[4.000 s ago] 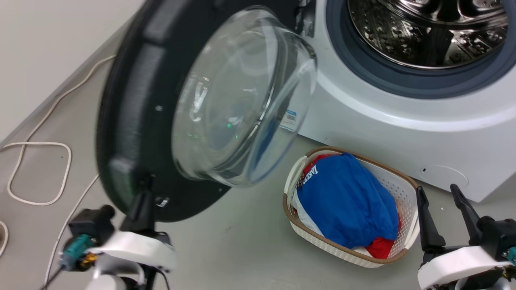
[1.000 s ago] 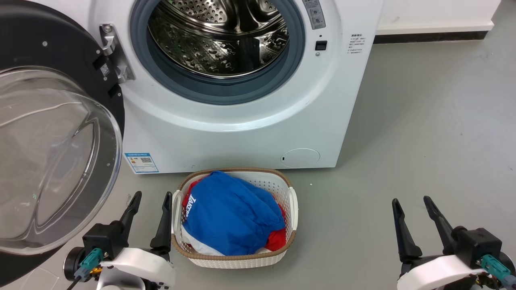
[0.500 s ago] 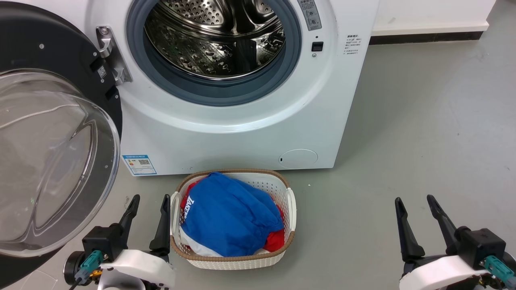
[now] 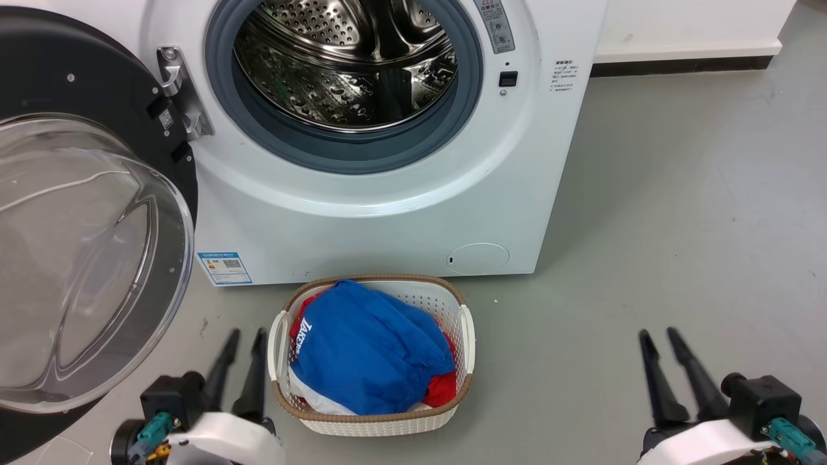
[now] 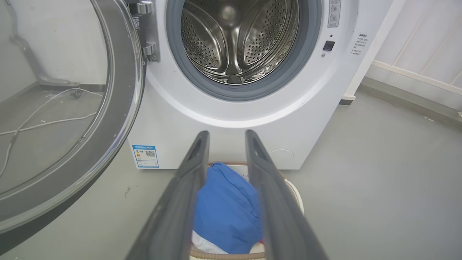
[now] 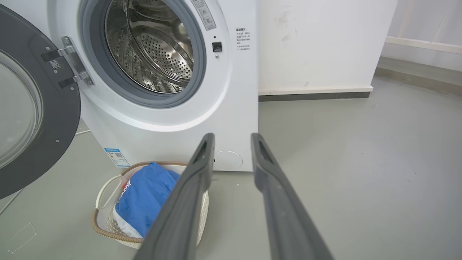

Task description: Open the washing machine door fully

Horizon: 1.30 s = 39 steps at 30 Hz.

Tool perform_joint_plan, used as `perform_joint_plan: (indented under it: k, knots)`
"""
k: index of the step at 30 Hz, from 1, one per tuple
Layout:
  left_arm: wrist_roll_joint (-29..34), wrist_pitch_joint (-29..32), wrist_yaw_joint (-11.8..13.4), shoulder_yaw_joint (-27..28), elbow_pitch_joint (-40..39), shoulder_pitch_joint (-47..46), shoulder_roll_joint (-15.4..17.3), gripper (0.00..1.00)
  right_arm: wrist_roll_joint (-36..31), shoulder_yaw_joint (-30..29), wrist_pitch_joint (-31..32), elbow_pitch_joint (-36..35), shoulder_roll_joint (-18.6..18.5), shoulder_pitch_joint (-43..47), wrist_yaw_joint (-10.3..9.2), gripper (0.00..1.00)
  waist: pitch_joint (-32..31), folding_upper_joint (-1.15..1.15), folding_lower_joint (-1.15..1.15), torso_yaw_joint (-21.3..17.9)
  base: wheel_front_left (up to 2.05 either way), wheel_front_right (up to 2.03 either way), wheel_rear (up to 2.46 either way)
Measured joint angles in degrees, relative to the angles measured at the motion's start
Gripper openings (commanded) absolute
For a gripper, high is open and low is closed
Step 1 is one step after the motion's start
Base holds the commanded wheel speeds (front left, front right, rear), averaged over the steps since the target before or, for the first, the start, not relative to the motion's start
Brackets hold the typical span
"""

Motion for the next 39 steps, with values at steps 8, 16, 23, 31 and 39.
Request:
perform_joint_plan:
  k: [8,16,23,31,39]
  knots:
    - [-6.5,2.1,-0.1,1.0,1.2,0.8,-1.0,0.00,8.0,0.1,0.5,1.6,-0.2,0.5,0.00,0.00,-0.1,0.00,0.00,0.1,0.00,0.00,0.00]
    - [-14.0,4.0,-0.5,2.1,0.9,0.7,-1.4,0.00,17.2,0.1,1.2,3.2,-0.6,-0.4,0.00,0.00,-0.2,0.00,0.00,0.3,0.00,0.00,0.00]
    - [-20.1,5.6,-0.6,3.0,0.6,0.6,-2.0,0.00,24.4,0.1,1.9,4.0,-1.0,-1.7,-0.01,0.00,-0.3,0.00,0.00,0.4,0.00,0.00,0.00]
    - [-26.4,7.3,-1.0,4.0,0.4,0.4,-2.7,0.00,32.1,-0.1,2.5,5.2,-1.3,-2.8,-0.01,0.00,-0.4,0.00,0.00,0.5,0.00,0.00,0.00]
    - [-32.2,8.9,-1.4,5.0,0.2,-0.2,-3.1,0.00,38.9,-0.4,3.2,6.1,-1.5,-3.8,-0.01,0.00,-0.5,0.00,0.00,0.6,0.00,0.00,0.00]
